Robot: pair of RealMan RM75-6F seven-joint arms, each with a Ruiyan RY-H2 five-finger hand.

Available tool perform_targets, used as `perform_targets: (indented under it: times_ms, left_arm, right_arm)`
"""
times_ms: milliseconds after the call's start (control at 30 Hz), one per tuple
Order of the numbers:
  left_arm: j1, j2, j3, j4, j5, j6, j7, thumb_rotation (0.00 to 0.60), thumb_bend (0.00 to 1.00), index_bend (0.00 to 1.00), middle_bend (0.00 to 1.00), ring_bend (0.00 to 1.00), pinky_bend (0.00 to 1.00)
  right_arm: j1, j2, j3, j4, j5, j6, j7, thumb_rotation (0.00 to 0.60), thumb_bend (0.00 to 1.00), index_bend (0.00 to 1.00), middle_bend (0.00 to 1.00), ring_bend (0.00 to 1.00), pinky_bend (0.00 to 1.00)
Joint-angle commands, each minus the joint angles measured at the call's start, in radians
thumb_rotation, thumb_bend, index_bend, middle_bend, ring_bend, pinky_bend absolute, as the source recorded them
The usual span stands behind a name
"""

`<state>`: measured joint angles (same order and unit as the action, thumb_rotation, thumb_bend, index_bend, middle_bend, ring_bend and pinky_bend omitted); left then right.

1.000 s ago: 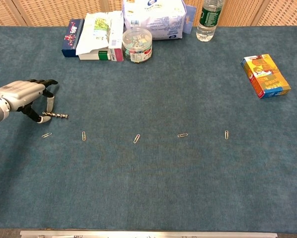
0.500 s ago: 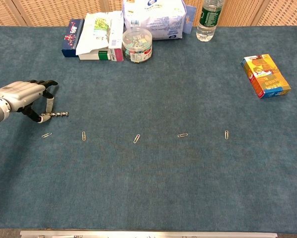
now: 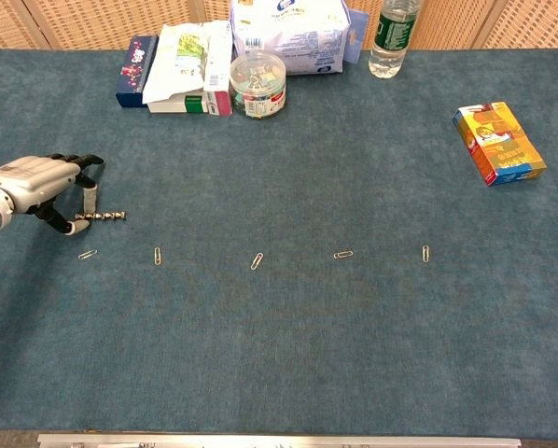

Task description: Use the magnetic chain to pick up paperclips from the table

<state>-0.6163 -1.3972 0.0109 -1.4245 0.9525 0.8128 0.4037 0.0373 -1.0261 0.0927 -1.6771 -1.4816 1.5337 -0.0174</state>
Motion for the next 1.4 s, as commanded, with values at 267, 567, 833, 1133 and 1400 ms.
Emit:
perform_targets:
  times_ms: [267, 567, 833, 1133, 1400]
  left_arm:
    - [0.002, -0.024, 0.002, 0.029, 0.005, 0.019, 0.009, 0.600, 0.33, 0.51, 0.00, 0.00, 0.02]
    - [0.013, -0.037, -0.004, 0.039, 0.033, 0.057, 0.006, 0.600, 0.33, 0.58, 0.00, 0.00, 0.03]
    - [0.028, -0.002, -0.001, -0.023, 0.054, 0.092, 0.014, 0.600, 0.33, 0.59, 0.00, 0.00, 0.03]
    - [0.056, 0.080, 0.010, -0.167, 0.074, 0.166, 0.056, 0.600, 0.33, 0.60, 0.00, 0.00, 0.03]
    - [0.078, 0.134, 0.031, -0.271, 0.093, 0.211, 0.095, 0.600, 0.33, 0.60, 0.00, 0.00, 0.03]
  right_arm:
    - [0.001, 0.000, 0.000, 0.000, 0.000, -0.002, 0.002, 0.600, 0.11, 0.18, 0.16, 0.11, 0.16]
    - [0.000, 0.001, -0.001, 0.000, -0.001, -0.001, 0.004, 0.600, 0.11, 0.18, 0.16, 0.11, 0.16]
    - [-0.002, 0.003, -0.002, -0.003, -0.008, 0.006, 0.005, 0.600, 0.11, 0.18, 0.16, 0.11, 0.16]
    - [-0.002, 0.004, -0.005, -0.006, -0.015, 0.006, 0.007, 0.600, 0.11, 0.18, 0.16, 0.11, 0.16]
    - [-0.001, 0.003, -0.007, -0.009, -0.020, 0.005, 0.005, 0.600, 0.11, 0.18, 0.16, 0.11, 0.16]
